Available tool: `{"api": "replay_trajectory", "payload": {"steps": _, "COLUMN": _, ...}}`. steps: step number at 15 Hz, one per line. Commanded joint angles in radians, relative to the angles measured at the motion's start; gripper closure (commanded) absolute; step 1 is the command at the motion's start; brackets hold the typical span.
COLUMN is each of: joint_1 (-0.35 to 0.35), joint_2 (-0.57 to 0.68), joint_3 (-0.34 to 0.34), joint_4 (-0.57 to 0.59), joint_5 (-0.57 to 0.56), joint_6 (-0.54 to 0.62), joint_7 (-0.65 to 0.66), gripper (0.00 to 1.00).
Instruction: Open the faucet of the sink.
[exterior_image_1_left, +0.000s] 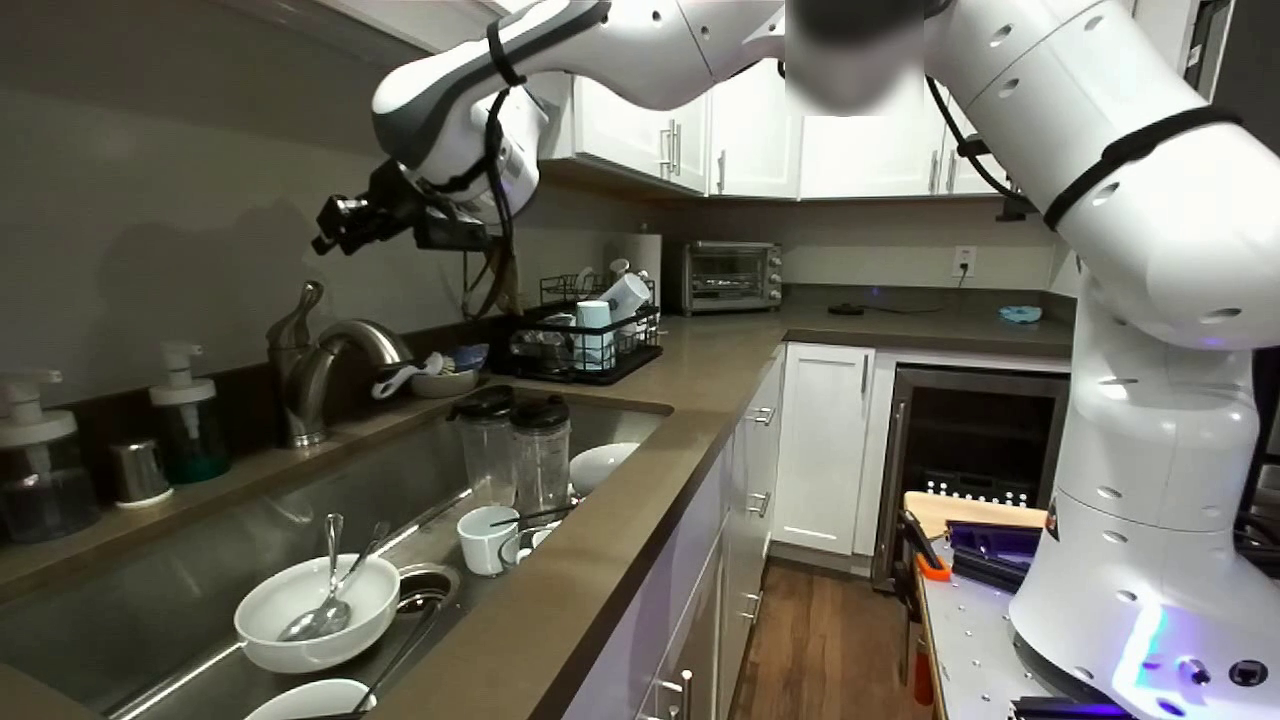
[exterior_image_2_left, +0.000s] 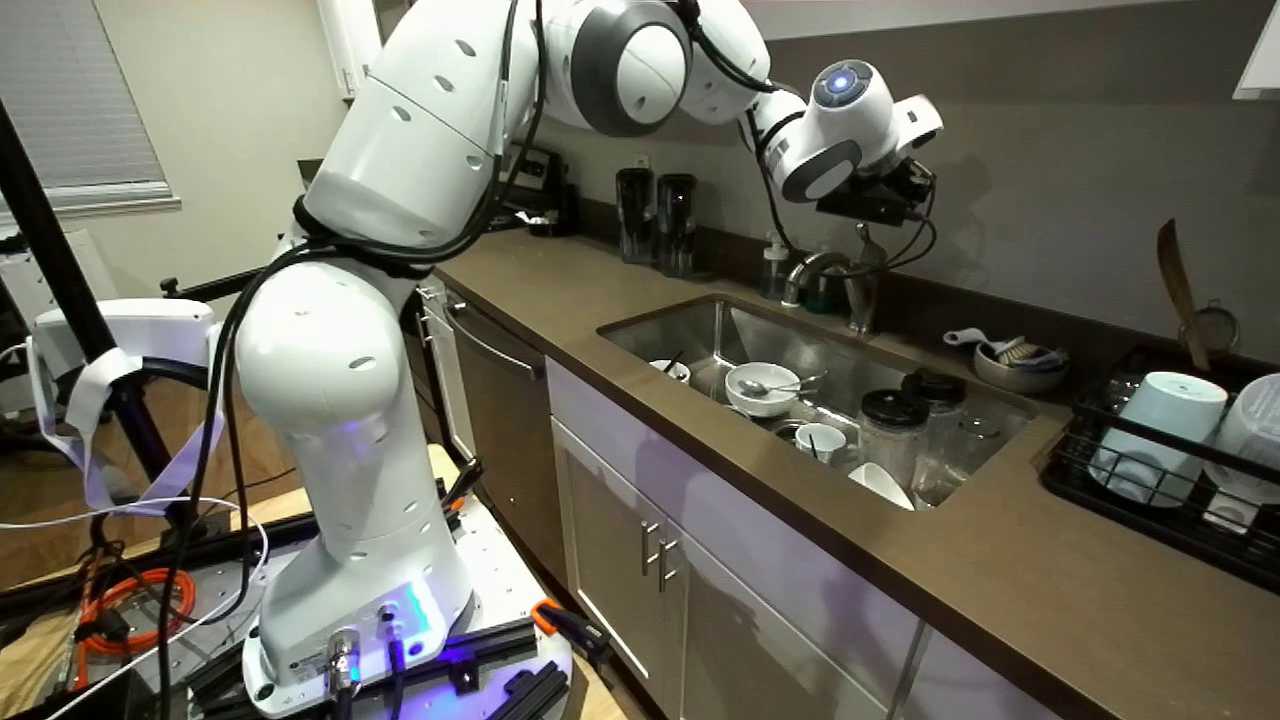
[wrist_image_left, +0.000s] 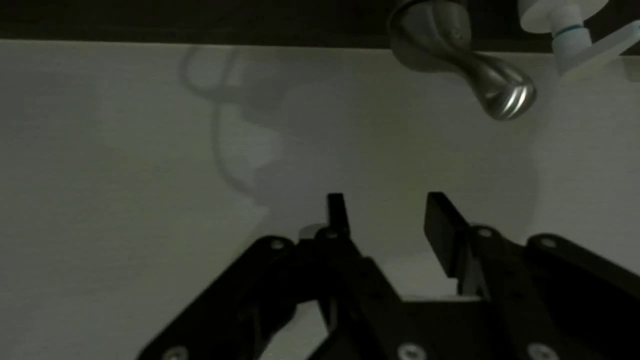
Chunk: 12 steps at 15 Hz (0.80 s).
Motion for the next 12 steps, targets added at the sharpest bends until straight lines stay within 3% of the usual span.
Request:
{"api": "replay_trajectory", "payload": {"steps": 1, "joint_1": -0.019, "joint_2": 0.034, "joint_3": 0.048, "joint_4": 0.033, "joint_5": -0.002, "joint_6": -0.011, "joint_7": -0.034, "gripper": 0.83}}
{"api": "replay_trajectory", "payload": {"steps": 3, "joint_1": -0.004, "joint_2": 0.039, "joint_3": 0.034, "joint_4": 0.024, "joint_5": -0.009, "joint_6": 0.000, "joint_7": -0.021, "gripper": 0.94}}
{"api": "replay_trajectory", "payload": {"steps": 8, "joint_1": 0.142, "joint_2": 0.025, "joint_3": -0.178, "joint_4": -0.023, "joint_5": -0.020, "joint_6": 0.117, "joint_7": 0.057, "gripper": 0.97}}
{"api": "replay_trajectory", "payload": {"steps": 9, "joint_1": 0.139, "joint_2": 0.020, "joint_3": -0.197, "joint_4": -0.049, "joint_5": -0.163, "joint_6": 0.120, "joint_7": 0.190, "gripper": 0.97}}
{"api": "replay_trajectory", "payload": {"steps": 12, "joint_1": 0.188, "joint_2": 0.001, "joint_3": -0.288, "joint_4": -0.066, "joint_5": -0.305, "joint_6": 0.020, "joint_7": 0.332, "gripper": 0.95}}
